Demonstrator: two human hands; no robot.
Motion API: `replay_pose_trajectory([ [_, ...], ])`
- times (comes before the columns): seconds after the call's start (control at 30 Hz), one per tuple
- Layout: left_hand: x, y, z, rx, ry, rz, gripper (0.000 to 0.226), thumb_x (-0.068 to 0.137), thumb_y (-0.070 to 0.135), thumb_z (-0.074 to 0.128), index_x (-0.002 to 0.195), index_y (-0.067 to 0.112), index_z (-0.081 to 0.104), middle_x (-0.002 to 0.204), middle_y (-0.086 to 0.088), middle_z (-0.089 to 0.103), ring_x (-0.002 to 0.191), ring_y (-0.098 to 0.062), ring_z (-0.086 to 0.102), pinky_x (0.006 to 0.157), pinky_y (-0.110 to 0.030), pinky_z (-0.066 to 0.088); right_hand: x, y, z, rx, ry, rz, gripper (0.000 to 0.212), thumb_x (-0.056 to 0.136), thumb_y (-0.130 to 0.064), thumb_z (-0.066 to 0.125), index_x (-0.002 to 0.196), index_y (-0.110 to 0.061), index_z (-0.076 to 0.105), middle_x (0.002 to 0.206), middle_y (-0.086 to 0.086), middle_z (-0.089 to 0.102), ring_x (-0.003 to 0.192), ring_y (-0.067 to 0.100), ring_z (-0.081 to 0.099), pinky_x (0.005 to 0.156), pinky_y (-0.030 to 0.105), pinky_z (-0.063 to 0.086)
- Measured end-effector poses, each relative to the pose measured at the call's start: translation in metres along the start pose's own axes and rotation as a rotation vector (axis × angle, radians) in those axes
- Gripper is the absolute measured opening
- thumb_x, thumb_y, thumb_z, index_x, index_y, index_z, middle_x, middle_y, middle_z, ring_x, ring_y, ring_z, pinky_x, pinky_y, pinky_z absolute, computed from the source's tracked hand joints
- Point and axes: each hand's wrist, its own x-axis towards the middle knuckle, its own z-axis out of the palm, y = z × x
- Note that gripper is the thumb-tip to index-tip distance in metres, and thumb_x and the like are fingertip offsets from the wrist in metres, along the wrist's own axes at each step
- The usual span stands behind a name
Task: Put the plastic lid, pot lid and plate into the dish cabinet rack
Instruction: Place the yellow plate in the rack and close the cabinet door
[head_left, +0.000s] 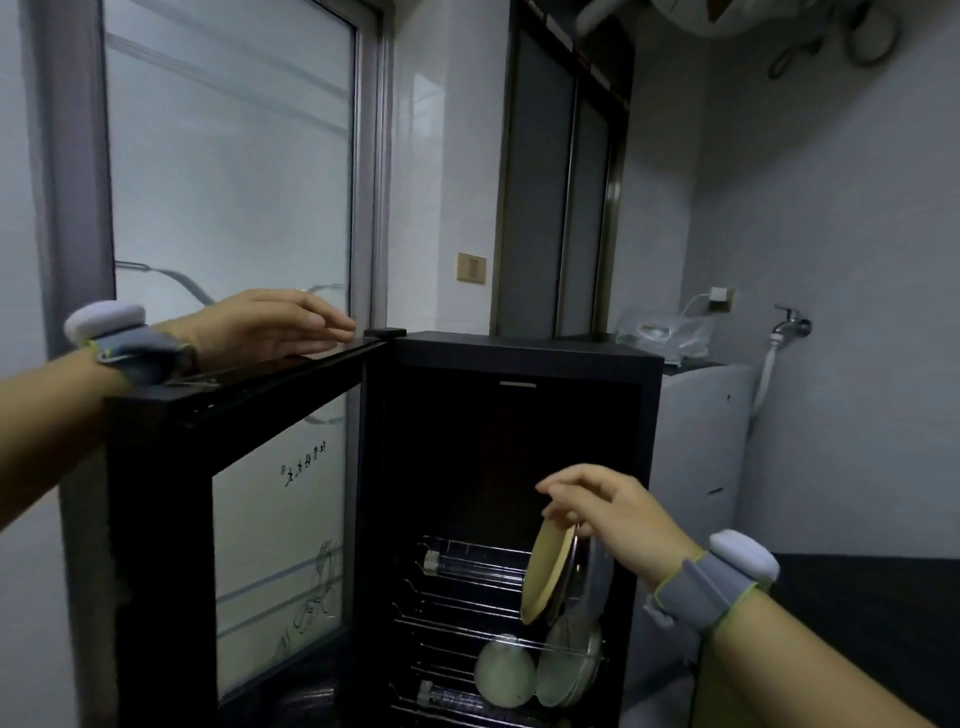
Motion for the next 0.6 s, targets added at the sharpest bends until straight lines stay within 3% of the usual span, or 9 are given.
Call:
replay_pose_trajectory([
  [0.17,0.009,-0.001,0.031,0.142,-0.089,0.105,0.039,0.038,0.033,0.081,0.072,0.017,0.073,0.104,-0.002,0.071,0.102,-0.008,0.062,0.088,-0.018,0.047,0.008,-0.019,0.004,0.013,0.033,-0.161,0.012,0.089,-0.019,0.055,0.092,-0.026,0.064,0.094,0.003,0.067,0.084,0.008,0.061,0.069,0.005,0.046],
  [0.27,0.015,0.003,0.057,0.311,-0.161,0.206,0.042,0.042,0.058,0.077,0.069,0.026,0.071,0.110,-0.001,0.065,0.106,-0.004,0.060,0.085,-0.012,0.044,0.007,-0.036,0.008,0.061,0.010,-0.273,0.016,0.082,-0.030,0.059,0.098,-0.032,0.061,0.098,-0.001,0.066,0.088,0.001,0.062,0.076,0.008,0.047],
  [0.43,0.037,0.006,0.094,0.495,-0.206,0.293,0.041,0.056,0.068,0.064,0.082,0.037,0.070,0.102,0.000,0.067,0.098,-0.013,0.061,0.086,-0.025,0.047,0.002,-0.064,0.003,0.083,0.037,-0.394,0.033,0.081,-0.040,0.046,0.100,-0.024,0.067,0.103,0.001,0.068,0.100,0.007,0.062,0.086,0.017,0.048],
  [0.53,0.052,0.001,0.110,0.629,-0.202,0.312,0.044,0.058,0.068,0.059,0.090,0.037,0.066,0.095,0.012,0.064,0.093,-0.003,0.059,0.084,-0.023,0.045,0.000,-0.073,-0.015,0.178,0.143,-0.313,0.040,0.080,-0.045,0.040,0.088,-0.022,0.072,0.093,0.003,0.072,0.089,0.005,0.065,0.076,0.013,0.048],
  [0.6,0.063,-0.003,0.119,0.707,-0.197,0.310,0.044,0.060,0.064,0.056,0.095,0.038,0.062,0.096,0.016,0.061,0.093,0.001,0.057,0.082,-0.020,0.043,0.000,-0.075,-0.026,0.104,0.224,-0.316,0.028,0.082,-0.040,0.053,0.082,-0.019,0.072,0.083,0.001,0.072,0.081,0.006,0.065,0.072,0.012,0.049],
])
